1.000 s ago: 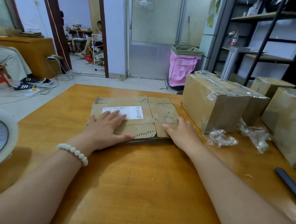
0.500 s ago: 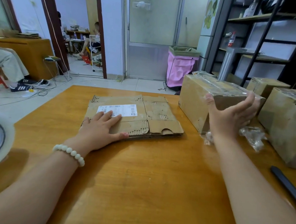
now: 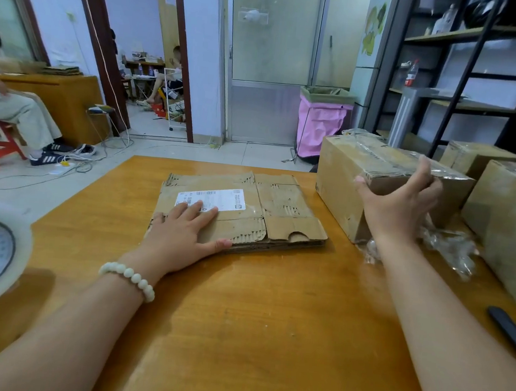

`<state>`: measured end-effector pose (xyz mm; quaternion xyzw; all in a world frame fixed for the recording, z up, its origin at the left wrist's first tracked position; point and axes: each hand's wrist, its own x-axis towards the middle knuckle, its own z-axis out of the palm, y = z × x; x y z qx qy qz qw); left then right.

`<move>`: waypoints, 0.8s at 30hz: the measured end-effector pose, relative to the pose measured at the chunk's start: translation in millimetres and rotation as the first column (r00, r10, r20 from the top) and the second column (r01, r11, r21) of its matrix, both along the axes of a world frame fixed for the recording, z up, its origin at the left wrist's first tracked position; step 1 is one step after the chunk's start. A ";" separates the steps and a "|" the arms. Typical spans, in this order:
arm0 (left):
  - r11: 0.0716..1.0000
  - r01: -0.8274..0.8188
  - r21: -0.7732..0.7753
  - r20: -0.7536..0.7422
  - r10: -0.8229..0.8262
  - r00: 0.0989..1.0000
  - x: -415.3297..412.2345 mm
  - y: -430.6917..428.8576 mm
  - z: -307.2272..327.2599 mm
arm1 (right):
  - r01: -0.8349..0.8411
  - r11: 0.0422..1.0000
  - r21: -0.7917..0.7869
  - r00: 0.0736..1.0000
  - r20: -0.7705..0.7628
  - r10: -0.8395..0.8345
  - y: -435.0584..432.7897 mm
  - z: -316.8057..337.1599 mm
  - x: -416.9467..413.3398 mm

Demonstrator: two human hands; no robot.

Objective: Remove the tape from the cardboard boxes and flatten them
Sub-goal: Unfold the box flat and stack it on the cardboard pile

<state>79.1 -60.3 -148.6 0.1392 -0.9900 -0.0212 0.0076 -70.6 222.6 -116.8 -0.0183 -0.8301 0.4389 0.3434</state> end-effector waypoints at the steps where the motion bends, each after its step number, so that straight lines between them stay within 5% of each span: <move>1: 1.000 0.002 0.005 -0.004 -0.001 1.000 -0.2 -0.2 -0.2 | -0.009 1.000 0.005 1.000 -0.018 0.009 -0.9 -0.4 2.1; 10: 0.998 0.014 0.057 -0.073 -0.010 0.997 1.4 0.0 -1.6 | -0.288 0.946 -0.152 0.939 -0.236 0.248 -14.8 11.8 29.3; 14: 0.974 0.042 0.224 -0.255 0.017 0.967 2.7 -3.9 -4.0 | -0.490 0.872 -0.027 0.854 -0.216 0.473 -32.1 8.8 48.1; 19: 0.729 0.239 0.642 -0.564 0.236 0.791 6.8 -4.8 -1.7 | -0.632 0.772 0.067 0.761 -0.139 0.634 -41.9 8.8 58.9; 24: 0.582 0.385 0.716 -0.616 0.269 0.740 10.6 -1.6 3.2 | -0.784 0.615 0.078 0.610 -0.081 0.788 -41.1 7.5 63.0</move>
